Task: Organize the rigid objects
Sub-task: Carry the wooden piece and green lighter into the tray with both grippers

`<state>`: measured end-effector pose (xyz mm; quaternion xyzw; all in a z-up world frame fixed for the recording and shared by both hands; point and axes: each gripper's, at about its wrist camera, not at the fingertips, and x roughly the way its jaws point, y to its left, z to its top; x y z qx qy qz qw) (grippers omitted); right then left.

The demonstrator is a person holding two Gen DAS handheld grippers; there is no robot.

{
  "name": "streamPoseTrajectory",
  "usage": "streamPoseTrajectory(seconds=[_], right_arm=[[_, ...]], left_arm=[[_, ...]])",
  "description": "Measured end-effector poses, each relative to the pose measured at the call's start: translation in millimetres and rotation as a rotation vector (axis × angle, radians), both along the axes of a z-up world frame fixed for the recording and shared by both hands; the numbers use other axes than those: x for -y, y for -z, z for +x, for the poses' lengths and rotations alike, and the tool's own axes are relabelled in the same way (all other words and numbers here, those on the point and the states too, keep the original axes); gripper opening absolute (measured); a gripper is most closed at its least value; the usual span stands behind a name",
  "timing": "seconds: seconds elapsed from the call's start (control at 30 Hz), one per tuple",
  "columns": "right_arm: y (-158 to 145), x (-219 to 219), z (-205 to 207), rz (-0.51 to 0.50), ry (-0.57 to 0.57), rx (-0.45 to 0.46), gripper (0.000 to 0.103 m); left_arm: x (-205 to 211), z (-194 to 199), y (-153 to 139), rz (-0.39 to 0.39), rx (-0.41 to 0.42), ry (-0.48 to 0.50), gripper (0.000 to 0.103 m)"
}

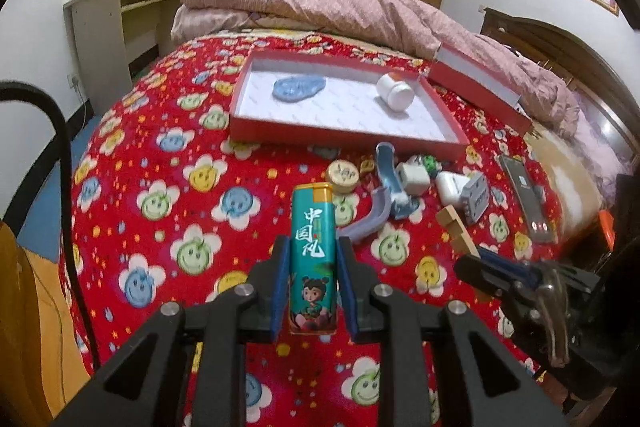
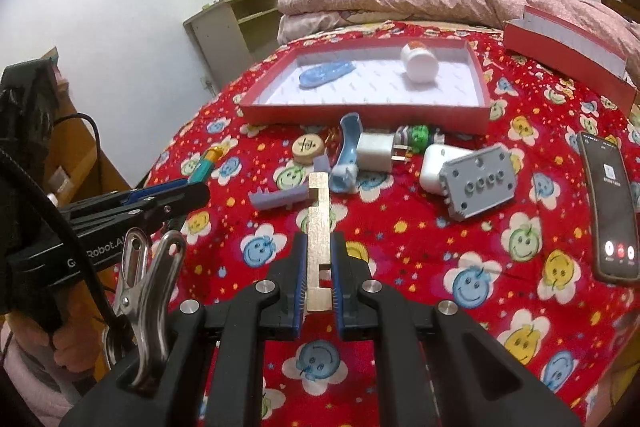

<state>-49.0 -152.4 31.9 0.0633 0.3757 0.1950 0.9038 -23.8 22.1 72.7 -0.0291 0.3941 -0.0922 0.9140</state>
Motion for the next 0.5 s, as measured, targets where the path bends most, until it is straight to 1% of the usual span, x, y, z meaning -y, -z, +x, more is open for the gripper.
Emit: streamPoseTrajectory(seconds=[0.27, 0.4, 0.5], right_arm=[[-23, 11, 21, 0.019, 0.008, 0.012, 0.012], [-37, 14, 36, 0.014, 0.004, 0.019, 0.012], [-48, 17, 49, -0.004, 0.013, 0.030, 0.012]], left_arm=[[11, 27, -30, 0.006, 0.045, 0.028, 0.024], [14, 44, -46, -0.017, 0.052, 0.038, 0.024], [18, 55, -60, 0.005, 0.076, 0.031, 0.024]])
